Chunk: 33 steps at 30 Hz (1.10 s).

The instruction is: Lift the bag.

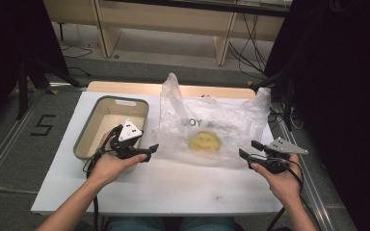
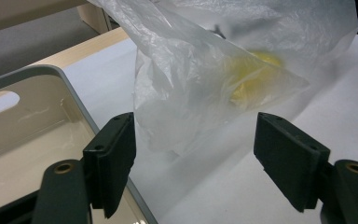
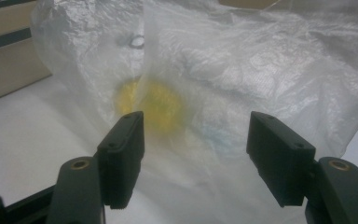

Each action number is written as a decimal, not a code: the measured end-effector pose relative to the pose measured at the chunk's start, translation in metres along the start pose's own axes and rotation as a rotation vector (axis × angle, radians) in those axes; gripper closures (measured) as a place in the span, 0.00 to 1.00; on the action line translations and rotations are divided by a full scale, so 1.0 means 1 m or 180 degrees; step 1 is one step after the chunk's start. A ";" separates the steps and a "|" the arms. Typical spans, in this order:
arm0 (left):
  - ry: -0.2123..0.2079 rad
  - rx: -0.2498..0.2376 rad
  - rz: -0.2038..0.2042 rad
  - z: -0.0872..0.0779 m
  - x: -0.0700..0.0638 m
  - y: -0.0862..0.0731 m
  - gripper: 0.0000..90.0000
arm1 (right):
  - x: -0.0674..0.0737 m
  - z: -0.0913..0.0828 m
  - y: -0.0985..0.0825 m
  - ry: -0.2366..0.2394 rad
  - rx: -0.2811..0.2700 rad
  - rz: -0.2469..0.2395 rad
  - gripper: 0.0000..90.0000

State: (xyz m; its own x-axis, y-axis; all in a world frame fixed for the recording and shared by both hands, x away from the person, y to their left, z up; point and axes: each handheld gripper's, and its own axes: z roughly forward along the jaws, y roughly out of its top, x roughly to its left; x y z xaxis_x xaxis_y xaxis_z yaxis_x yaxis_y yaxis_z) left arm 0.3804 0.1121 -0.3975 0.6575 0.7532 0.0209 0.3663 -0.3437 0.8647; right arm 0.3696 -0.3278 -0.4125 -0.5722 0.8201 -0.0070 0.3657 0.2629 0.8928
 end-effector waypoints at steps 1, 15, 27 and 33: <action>-0.0010 0.0005 -0.0007 0.000 -0.001 -0.001 0.33 | 0.001 0.000 -0.001 0.0012 -0.0003 0.0003 0.42; -0.0048 0.0044 0.0032 0.001 -0.003 -0.010 0.32 | 0.006 -0.002 -0.014 0.0116 0.0110 -0.0003 0.42; -0.0052 0.0066 0.0047 0.002 -0.004 -0.014 0.32 | 0.007 -0.003 -0.025 0.0194 0.0189 0.0012 0.42; -0.0058 0.0084 0.0045 0.002 -0.004 -0.016 0.32 | 0.009 -0.003 -0.028 0.0211 0.0211 0.0008 0.42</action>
State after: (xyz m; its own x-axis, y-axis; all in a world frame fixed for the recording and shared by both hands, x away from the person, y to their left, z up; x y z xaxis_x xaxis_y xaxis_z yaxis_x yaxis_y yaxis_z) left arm 0.3733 0.1133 -0.4128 0.6745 0.7379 0.0236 0.3741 -0.3691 0.8508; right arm 0.3520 -0.3298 -0.4360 -0.6177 0.7859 0.0271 0.4139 0.2956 0.8610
